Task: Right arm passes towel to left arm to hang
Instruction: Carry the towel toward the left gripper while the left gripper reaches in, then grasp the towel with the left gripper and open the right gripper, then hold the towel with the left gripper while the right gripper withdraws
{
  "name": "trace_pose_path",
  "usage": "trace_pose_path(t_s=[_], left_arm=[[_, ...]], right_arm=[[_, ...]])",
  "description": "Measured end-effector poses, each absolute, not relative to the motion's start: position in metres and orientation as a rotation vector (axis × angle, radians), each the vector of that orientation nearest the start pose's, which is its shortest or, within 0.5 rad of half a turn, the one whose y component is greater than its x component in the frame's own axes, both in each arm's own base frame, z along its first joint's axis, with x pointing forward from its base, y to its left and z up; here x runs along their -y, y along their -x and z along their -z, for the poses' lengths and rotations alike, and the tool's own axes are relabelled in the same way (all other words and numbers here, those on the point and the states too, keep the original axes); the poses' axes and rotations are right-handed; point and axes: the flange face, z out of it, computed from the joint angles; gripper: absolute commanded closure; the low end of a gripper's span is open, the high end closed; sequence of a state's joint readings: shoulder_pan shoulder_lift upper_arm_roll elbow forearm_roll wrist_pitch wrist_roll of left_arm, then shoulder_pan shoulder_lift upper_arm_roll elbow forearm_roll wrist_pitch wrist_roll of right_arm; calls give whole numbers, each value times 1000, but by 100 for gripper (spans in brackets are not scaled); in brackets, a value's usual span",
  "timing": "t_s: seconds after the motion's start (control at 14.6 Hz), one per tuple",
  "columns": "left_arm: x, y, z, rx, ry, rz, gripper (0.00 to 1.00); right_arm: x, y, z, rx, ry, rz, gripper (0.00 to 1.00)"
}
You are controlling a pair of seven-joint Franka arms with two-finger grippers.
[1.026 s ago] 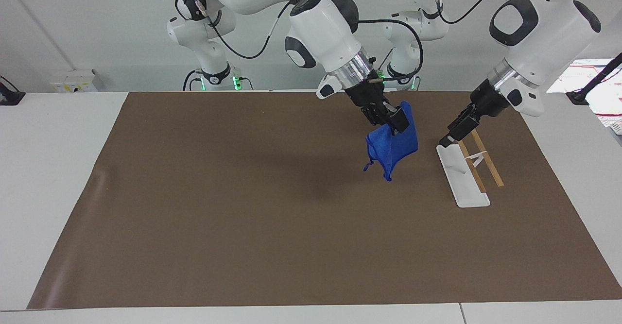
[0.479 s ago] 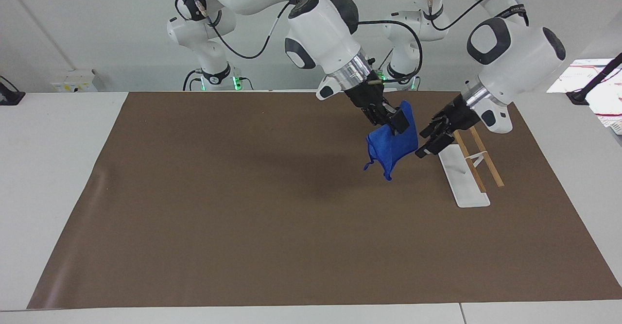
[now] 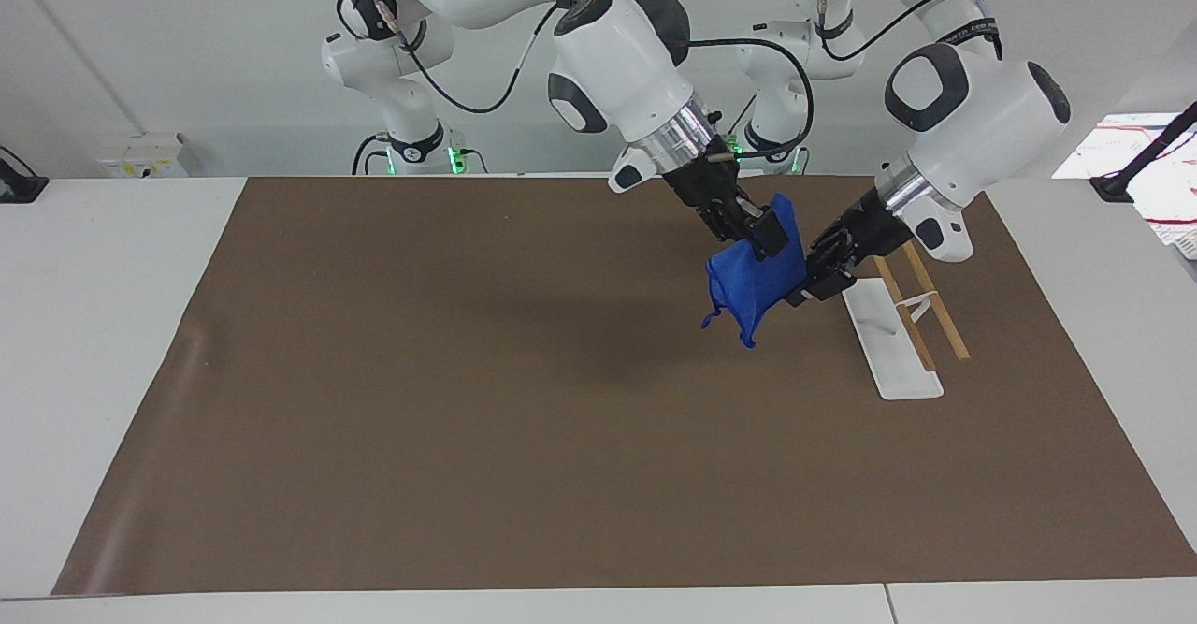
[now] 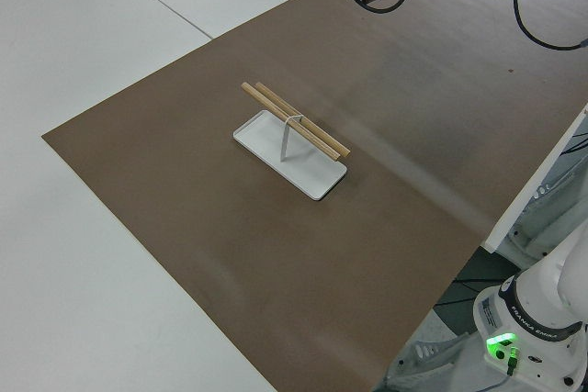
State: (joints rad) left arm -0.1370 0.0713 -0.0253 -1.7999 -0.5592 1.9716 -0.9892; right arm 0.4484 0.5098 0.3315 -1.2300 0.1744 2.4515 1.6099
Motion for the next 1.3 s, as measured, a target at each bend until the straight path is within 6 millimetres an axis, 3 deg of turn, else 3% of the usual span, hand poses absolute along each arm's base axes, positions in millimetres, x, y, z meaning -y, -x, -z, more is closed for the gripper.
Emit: trace_pose_path(t_s=[0.68,0.82,1.16,1.3], left_arm=[[122,-586,-540,1751,3171,-252,100],[119,-586,-544,1709,3163,-185,100],[112,-588,-559,1590,3165,3,100],[106,-589,-568,1543,3148,112,100]], right_arm=[[-477,-580,-576,-1153,2051,-5,100],[-476,-581,-576,-1155,2050,-4,1],[-468,-587,-575,-1104,2081,35,0],[-452,-599,-570,-1047,2143,76,0]])
